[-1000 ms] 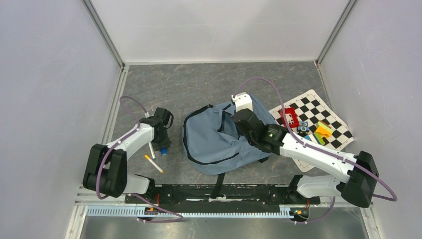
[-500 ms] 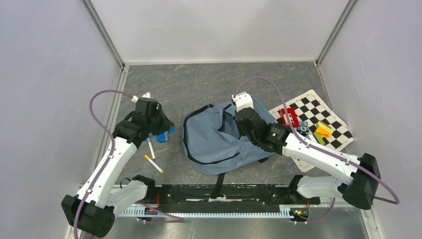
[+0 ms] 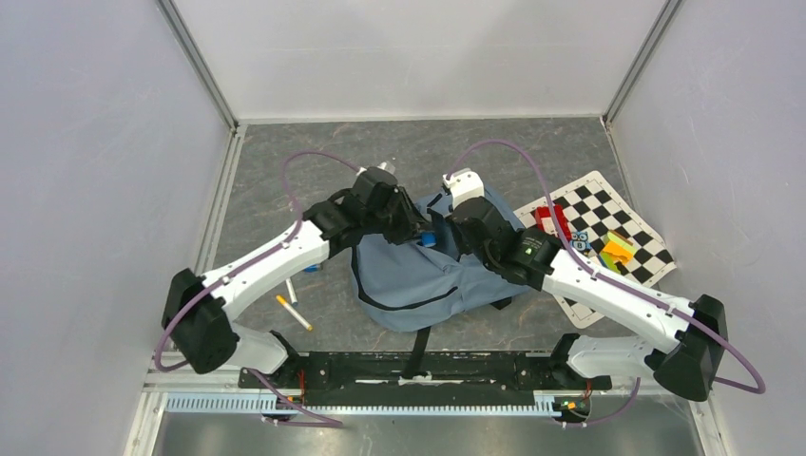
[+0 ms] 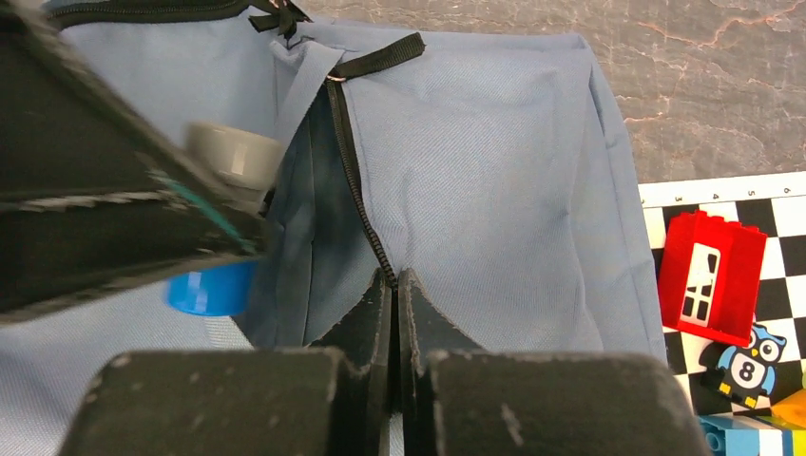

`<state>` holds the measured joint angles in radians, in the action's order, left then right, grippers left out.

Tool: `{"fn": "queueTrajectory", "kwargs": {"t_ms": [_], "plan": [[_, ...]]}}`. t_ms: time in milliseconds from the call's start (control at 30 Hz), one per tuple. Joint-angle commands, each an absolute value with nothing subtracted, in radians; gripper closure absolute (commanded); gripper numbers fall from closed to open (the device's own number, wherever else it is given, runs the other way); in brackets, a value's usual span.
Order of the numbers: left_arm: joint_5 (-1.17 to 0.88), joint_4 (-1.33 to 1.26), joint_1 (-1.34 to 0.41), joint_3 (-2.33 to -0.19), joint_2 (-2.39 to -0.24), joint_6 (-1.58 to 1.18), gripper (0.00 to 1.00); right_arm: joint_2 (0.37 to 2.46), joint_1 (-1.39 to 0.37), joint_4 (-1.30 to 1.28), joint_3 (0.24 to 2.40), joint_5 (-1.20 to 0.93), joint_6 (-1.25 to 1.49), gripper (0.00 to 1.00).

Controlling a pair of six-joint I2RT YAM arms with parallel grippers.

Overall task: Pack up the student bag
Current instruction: Place the stationery in the student bag.

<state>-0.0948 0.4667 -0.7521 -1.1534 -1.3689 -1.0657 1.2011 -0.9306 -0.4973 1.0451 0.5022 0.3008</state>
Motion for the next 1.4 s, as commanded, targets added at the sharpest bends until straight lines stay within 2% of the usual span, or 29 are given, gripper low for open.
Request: {"fn": "queueTrajectory", "kwargs": {"t_ms": [0, 100, 133, 167, 267, 333, 433, 600, 767, 933, 1067, 1233, 1367], "plan": [[-0.175, 0.296, -0.78, -1.198, -1.444, -1.196, 0.85, 1.178, -0.928, -0.413, 1.131, 0.506, 0.292, 1.0], [-0.186, 0.272, -0.788, -1.198, -1.474, -1.21, 0.85, 1.169, -0.927, -0.392, 1.107, 0.513, 0.295, 1.0], [-0.191, 0.273, -0.788, -1.199, -1.479, -1.21, 0.81, 1.17, -0.926, -0.39, 1.1, 0.515, 0.3, 1.0], [-0.196, 0.277, -0.788, -1.201, -1.483, -1.211, 0.75, 1.169, -0.927, -0.391, 1.099, 0.517, 0.303, 1.0], [-0.194, 0.291, -0.788, -1.195, -1.482, -1.223, 0.63, 1.167, -0.925, -0.4, 1.102, 0.523, 0.303, 1.0], [-0.182, 0.295, -0.788, -1.193, -1.478, -1.227, 0.5, 1.162, -0.924, -0.4, 1.1, 0.53, 0.292, 1.0], [-0.177, 0.302, -0.788, -1.194, -1.476, -1.227, 0.35, 1.16, -0.92, -0.4, 1.096, 0.535, 0.284, 1.0], [-0.086, 0.362, -0.788, -1.199, -1.419, -1.203, 0.26, 1.166, -0.916, -0.404, 1.099, 0.521, 0.275, 1.0], [0.157, 0.612, -0.75, -1.221, -1.28, -1.027, 0.13, 1.163, -0.913, -0.403, 1.09, 0.526, 0.286, 1.0], [0.209, 0.8, -0.53, -1.117, -1.189, -0.854, 0.07, 1.165, -0.907, -0.401, 1.085, 0.529, 0.287, 1.0], [0.217, 0.809, -0.312, -1.027, -1.182, -0.718, 0.02, 1.158, -0.901, -0.399, 1.08, 0.533, 0.284, 1.0], [0.274, 0.787, -0.148, -1.022, -1.31, -0.596, 0.0, 1.154, -0.898, -0.398, 1.073, 0.533, 0.288, 1.0], [0.342, 0.763, -0.094, -1.054, -1.461, -0.546, 0.0, 1.155, -0.895, -0.397, 1.074, 0.532, 0.288, 1.0]]}}
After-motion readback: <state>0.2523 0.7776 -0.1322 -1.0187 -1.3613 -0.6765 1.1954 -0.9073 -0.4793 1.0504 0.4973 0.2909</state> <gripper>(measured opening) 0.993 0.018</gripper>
